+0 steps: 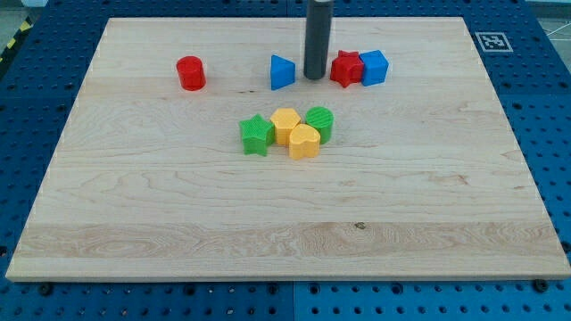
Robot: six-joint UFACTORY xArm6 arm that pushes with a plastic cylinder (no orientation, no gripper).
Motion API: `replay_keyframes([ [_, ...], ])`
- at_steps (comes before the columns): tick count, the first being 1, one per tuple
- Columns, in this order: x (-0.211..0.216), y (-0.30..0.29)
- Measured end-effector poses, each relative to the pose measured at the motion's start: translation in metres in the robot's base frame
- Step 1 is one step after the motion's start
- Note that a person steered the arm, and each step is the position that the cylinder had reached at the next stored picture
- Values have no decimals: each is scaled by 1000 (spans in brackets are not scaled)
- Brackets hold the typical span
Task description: Push the red star towards the top of the blue triangle
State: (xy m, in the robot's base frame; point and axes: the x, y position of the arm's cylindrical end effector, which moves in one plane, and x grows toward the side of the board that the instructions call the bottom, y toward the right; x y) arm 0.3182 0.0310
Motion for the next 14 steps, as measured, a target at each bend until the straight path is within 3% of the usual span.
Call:
replay_keyframes([
  [1, 3, -2],
  [3, 60, 75],
  [6, -2, 75],
  [8, -3, 40],
  [10, -3, 39],
  [14, -43, 0],
])
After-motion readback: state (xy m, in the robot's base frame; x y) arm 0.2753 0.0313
